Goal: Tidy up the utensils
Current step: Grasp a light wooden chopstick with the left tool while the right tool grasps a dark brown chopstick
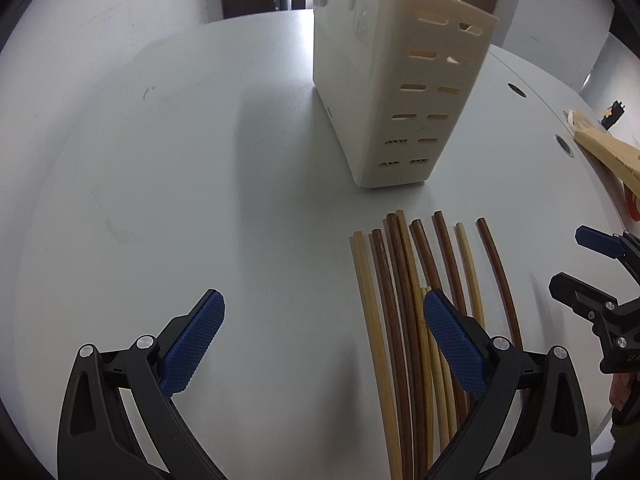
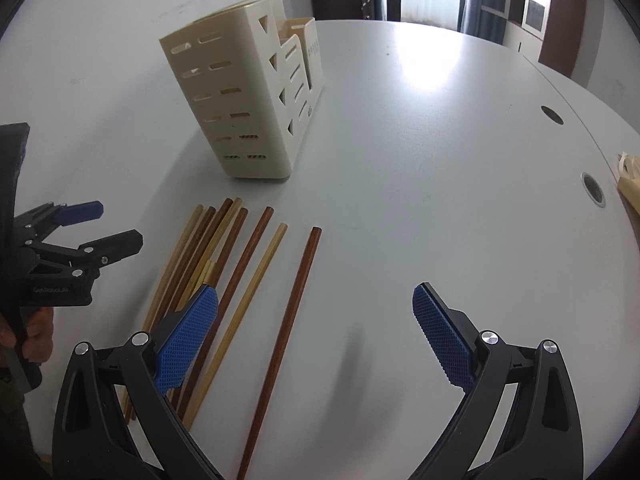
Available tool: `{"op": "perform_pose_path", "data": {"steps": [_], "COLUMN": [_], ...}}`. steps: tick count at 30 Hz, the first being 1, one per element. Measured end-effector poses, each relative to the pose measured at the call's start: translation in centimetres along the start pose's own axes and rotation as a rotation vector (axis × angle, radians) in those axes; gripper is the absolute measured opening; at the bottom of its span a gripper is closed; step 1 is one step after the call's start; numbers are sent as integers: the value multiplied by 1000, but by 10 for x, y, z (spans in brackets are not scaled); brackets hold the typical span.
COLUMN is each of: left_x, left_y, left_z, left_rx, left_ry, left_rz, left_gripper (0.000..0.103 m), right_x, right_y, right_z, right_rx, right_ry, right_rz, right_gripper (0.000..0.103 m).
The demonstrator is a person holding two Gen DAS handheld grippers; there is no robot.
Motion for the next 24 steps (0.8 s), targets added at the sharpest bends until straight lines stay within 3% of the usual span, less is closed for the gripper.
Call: {"op": "perform_pose_path", "data": {"steps": [6,10,15,18,24], "left_x": [20,34,49,54,55], "left_y": [8,13,14,12,16], "left_z": [-9,-10,-10,-10,-15], "left_rx": [27,27,30,22,48], "left_ry": [-65,-104,-132,-139,-142], "left_rz": [-4,8,-1,1,6], "left_gripper": [82,74,64,57,53], "right_x": [22,38,52,58,67], "right_y": [2,6,1,1,0], "right_z": [-10,-16,-18,-19,-17], "right_rx": [14,36,24,23,17], "right_ry": [-62,-94,-124,-140,-159], "right_rz": [5,8,16,24,39], "right_gripper": [98,87,84,75,64]}}
Point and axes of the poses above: each gripper's, at about its wrist camera, not at the fingertips, and x roughly the way its jaws point, y to its right, z to its underside, the point moved 4 cm from there along x, roughly the way its jaws point, and after that the axes turned 5 degrees about -x, right-handed, at the moved point
